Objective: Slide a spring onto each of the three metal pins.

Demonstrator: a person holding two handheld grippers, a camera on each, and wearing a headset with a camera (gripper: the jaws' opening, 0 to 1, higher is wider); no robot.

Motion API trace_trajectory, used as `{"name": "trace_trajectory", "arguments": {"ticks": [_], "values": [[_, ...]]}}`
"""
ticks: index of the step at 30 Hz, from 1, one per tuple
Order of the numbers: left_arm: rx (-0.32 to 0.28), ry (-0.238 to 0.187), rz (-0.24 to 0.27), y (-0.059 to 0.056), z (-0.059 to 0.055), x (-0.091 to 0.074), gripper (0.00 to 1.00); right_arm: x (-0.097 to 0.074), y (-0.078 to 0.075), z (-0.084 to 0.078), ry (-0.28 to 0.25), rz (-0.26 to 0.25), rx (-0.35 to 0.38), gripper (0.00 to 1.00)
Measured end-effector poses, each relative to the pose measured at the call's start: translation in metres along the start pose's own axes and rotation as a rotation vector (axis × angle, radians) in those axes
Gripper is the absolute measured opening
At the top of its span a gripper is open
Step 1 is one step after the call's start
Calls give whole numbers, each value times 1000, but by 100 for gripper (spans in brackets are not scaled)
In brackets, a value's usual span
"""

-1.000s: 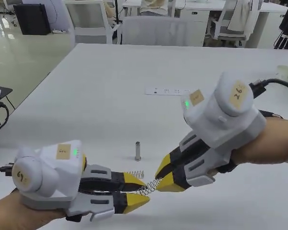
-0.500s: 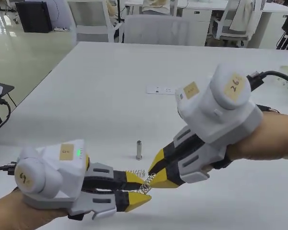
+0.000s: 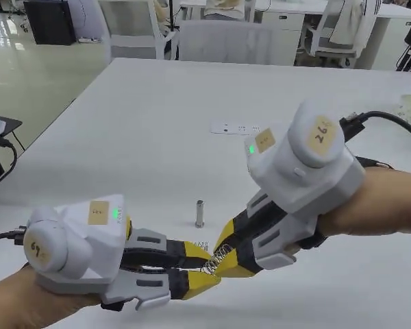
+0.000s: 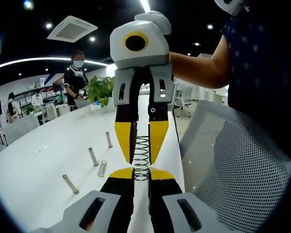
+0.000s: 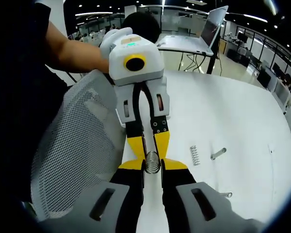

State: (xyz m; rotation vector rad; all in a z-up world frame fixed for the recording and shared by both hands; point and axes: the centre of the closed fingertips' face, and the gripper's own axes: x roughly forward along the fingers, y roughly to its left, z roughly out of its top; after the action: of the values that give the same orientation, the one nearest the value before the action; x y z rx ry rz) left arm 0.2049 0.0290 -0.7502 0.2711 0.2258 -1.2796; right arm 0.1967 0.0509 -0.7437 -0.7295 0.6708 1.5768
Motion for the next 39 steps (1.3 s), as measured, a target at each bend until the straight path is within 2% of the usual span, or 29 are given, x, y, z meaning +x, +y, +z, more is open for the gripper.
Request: {"name": "trace_trajectory", "arguments": {"ticks": [10, 19, 28, 33, 39], "values": [[1, 23, -5, -2, -2, 2, 2, 4, 2, -2, 17, 9, -3, 9], [-18, 13, -1, 0, -4, 2, 3, 5, 1, -3, 24, 0, 0, 9], [-48, 19, 3, 1, -10, 2, 12, 2, -5, -5, 31, -17, 4, 9], [-79, 16, 29, 5, -14, -2, 21, -1, -9, -11, 42, -33, 14, 9], [-114, -2, 81, 17, -15, -10, 31, -6, -11, -16, 50, -44, 26, 9]]}}
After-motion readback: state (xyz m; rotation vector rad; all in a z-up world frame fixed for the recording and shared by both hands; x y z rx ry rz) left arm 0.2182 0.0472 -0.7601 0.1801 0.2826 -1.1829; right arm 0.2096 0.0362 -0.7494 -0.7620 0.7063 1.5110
